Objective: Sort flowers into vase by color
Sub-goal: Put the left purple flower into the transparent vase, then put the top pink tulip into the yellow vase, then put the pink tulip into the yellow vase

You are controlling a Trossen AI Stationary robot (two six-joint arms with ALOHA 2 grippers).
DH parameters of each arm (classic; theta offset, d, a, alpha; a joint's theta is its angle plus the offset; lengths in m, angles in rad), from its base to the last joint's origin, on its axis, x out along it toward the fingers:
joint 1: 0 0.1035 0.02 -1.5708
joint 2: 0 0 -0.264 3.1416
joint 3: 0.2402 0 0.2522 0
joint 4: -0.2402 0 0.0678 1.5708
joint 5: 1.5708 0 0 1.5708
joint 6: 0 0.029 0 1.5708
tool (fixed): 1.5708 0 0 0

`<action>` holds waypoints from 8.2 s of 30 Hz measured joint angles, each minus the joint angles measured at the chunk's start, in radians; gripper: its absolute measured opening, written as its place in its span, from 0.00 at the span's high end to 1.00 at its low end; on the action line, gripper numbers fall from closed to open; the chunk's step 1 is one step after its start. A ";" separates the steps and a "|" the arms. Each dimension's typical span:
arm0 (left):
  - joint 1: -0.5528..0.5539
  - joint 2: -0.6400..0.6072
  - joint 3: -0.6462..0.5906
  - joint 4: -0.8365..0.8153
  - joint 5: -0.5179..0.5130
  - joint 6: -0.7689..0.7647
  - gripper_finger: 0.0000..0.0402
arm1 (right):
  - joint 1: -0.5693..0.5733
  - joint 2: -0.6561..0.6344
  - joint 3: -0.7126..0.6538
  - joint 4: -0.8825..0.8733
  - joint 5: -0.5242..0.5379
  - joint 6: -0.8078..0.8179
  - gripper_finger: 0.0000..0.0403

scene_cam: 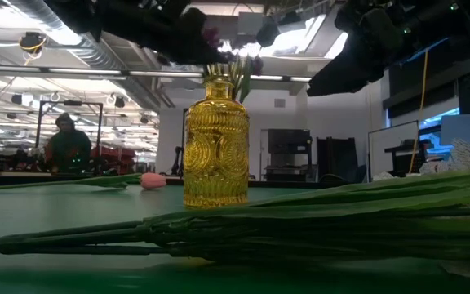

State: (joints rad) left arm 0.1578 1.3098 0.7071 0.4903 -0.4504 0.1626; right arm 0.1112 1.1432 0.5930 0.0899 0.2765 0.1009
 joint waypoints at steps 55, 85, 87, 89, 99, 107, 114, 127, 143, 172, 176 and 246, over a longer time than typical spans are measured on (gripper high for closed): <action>0.107 -0.060 -0.070 -1.287 0.376 -0.579 0.75 | 0.000 -0.085 0.001 -0.071 -0.008 0.026 0.41; 0.143 -0.059 -0.119 -1.237 0.472 -0.759 0.76 | 0.000 -0.038 0.001 -0.059 -0.008 0.026 0.41; 0.130 -0.059 -0.119 -1.238 0.472 -0.760 0.76 | 0.000 -0.032 0.001 -0.057 -0.008 0.026 0.41; 0.122 -0.059 -0.119 -1.239 0.472 -0.762 0.76 | 0.000 -0.026 0.001 -0.050 -0.008 0.026 0.41; 0.142 -0.029 -0.142 -1.236 0.411 -0.791 0.76 | 0.000 -0.026 0.001 -0.036 -0.008 0.026 0.41; 0.162 0.043 -0.152 -1.224 0.421 -0.827 0.76 | 0.000 -0.026 0.001 -0.036 -0.008 0.026 0.41; 0.128 0.034 -0.113 -1.219 0.389 -0.814 0.89 | 0.000 -0.026 0.001 -0.036 -0.008 0.025 0.41; -0.004 0.031 0.057 -1.397 0.336 -0.785 0.99 | 0.000 -0.026 0.001 -0.039 -0.008 0.025 0.41; -0.508 -0.067 0.328 -1.202 0.203 -0.633 1.00 | 0.000 -0.026 0.000 -0.039 -0.008 0.025 0.41; -0.407 -0.112 -0.042 0.218 0.424 -0.188 1.00 | 0.000 -0.026 0.000 -0.039 -0.008 0.028 0.41; -0.379 -0.094 -0.042 0.246 0.463 -0.213 1.00 | 0.000 -0.026 0.000 -0.037 -0.008 0.028 0.41; -0.369 0.042 -0.042 -0.083 0.285 -0.358 0.52 | 0.000 -0.026 0.000 -0.039 -0.008 0.028 0.41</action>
State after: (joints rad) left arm -0.2108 1.3521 0.6651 0.4077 -0.1654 -0.1950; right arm 0.1112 1.1175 0.5934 0.0505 0.2687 0.1291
